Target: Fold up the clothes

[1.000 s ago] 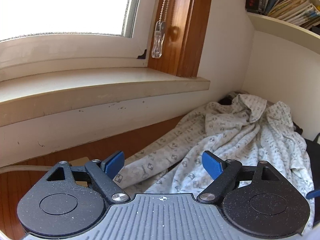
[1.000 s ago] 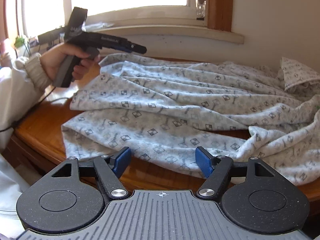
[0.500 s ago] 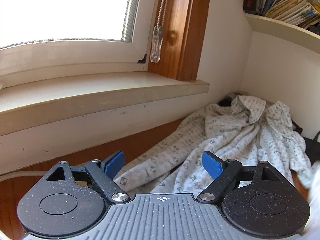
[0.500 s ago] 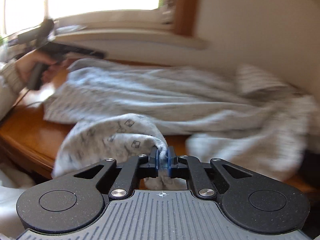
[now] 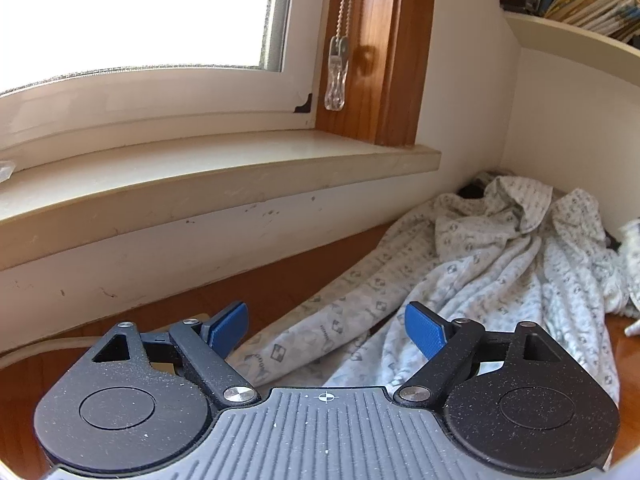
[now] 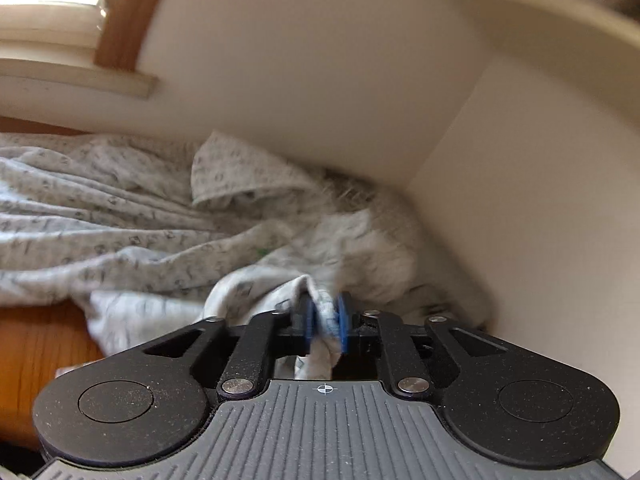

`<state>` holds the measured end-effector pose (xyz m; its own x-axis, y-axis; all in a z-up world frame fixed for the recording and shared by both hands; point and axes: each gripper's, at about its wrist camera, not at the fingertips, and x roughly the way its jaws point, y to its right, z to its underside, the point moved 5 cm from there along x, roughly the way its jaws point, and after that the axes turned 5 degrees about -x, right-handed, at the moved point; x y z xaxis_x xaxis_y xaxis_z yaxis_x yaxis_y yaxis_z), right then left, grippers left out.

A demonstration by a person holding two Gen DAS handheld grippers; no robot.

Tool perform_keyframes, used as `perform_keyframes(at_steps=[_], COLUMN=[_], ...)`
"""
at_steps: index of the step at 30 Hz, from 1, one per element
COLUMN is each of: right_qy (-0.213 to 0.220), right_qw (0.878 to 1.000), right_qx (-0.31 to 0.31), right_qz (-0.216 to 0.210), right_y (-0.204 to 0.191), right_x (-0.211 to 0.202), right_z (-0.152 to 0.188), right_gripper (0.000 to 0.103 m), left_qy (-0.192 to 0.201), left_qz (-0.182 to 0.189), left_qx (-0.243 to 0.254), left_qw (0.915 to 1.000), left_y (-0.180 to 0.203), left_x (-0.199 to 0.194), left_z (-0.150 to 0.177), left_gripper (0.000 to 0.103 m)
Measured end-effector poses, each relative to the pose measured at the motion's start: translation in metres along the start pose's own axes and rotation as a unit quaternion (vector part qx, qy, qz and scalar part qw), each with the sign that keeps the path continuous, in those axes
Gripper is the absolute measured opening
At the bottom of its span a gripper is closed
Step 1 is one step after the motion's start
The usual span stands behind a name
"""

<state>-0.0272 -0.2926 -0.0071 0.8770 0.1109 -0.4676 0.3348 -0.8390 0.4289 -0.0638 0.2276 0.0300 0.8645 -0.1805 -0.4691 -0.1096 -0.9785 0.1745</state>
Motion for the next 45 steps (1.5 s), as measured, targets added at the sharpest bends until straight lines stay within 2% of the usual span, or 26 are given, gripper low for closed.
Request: perform_keyframes(at_steps=[3, 5, 9, 12, 15, 22, 23, 25, 26, 27, 29, 31, 32, 33, 35, 36, 38, 42, 45], right_qy=[0.02, 0.033, 0.033, 0.035, 0.029, 0.025, 0.029, 0.038, 0.043, 0.048, 0.05, 0.05, 0.05, 0.049, 0.049, 0.05, 0.05, 0.052, 0.052], right_qw=[0.998, 0.994, 0.983, 0.981, 0.978, 0.97, 0.969, 0.968, 0.967, 0.966, 0.964, 0.962, 0.961, 0.96, 0.959, 0.959, 0.958, 0.957, 0.956], right_qx=[0.046, 0.077, 0.088, 0.073, 0.096, 0.125, 0.124, 0.126, 0.129, 0.132, 0.144, 0.151, 0.153, 0.156, 0.16, 0.161, 0.162, 0.165, 0.166], right_qz=[-0.045, -0.075, -0.158, -0.175, -0.184, -0.208, -0.21, -0.213, -0.215, -0.218, -0.218, -0.222, -0.224, -0.226, -0.229, -0.23, -0.232, -0.233, -0.235], right_y=[-0.019, -0.031, -0.082, -0.104, -0.108, -0.104, -0.105, -0.105, -0.104, -0.103, -0.1, -0.098, -0.097, -0.096, -0.095, -0.094, -0.093, -0.092, -0.092], right_x=[0.023, 0.038, 0.058, 0.081, 0.098, 0.102, 0.101, 0.099, 0.098, 0.097, 0.096, 0.097, 0.097, 0.097, 0.098, 0.098, 0.098, 0.099, 0.1], right_z=[-0.007, -0.013, -0.012, -0.011, -0.01, -0.002, -0.002, -0.001, -0.001, -0.001, 0.0, 0.001, 0.001, 0.001, 0.002, 0.002, 0.002, 0.003, 0.004], right_gripper=[0.039, 0.054, 0.055, 0.055, 0.059, 0.063, 0.063, 0.063, 0.063, 0.063, 0.063, 0.063, 0.063, 0.063, 0.063, 0.063, 0.063, 0.063, 0.063], left_qy=[0.002, -0.002, -0.014, -0.024, -0.03, -0.069, -0.077, -0.079, -0.071, -0.051, 0.016, 0.085, 0.099, 0.088, 0.068, 0.062, 0.049, -0.005, -0.051], left_qz=[-0.003, -0.004, -0.01, -0.015, -0.019, -0.015, -0.017, -0.018, -0.016, -0.025, -0.079, -0.139, -0.157, -0.157, -0.156, -0.148, -0.133, -0.081, -0.053], left_qx=[0.001, -0.003, 0.001, 0.004, -0.005, 0.008, 0.012, 0.015, 0.017, 0.022, 0.024, 0.02, 0.016, 0.024, 0.038, 0.041, 0.046, 0.057, 0.095], left_qw=[1.0, 1.0, 0.9998, 0.9996, 0.9994, 0.9975, 0.9968, 0.9966, 0.9972, 0.9982, 0.9965, 0.9864, 0.9826, 0.9834, 0.9847, 0.9862, 0.9888, 0.9951, 0.9927], left_y=[-0.008, -0.014, -0.026, -0.036, -0.047, -0.052, -0.052, -0.051, -0.049, -0.047, -0.046, -0.046, -0.045, -0.041, -0.035, -0.033, -0.028, -0.018, -0.013], left_x=[-0.005, -0.006, -0.007, -0.009, -0.01, 0.0, 0.003, 0.005, 0.005, 0.002, -0.008, -0.02, -0.025, -0.025, -0.027, -0.031, -0.039, -0.054, -0.063], left_z=[-0.003, -0.004, -0.004, -0.002, 0.001, 0.016, 0.018, 0.021, 0.019, 0.014, -0.004, -0.021, -0.025, -0.023, -0.019, -0.014, -0.004, 0.022, 0.048], left_gripper=[0.088, 0.088, 0.088, 0.088, 0.087, 0.077, 0.07, 0.046, 0.015, 0.005, 0.005, 0.006, 0.014, 0.02, 0.048, 0.053, 0.053, 0.068, 0.069])
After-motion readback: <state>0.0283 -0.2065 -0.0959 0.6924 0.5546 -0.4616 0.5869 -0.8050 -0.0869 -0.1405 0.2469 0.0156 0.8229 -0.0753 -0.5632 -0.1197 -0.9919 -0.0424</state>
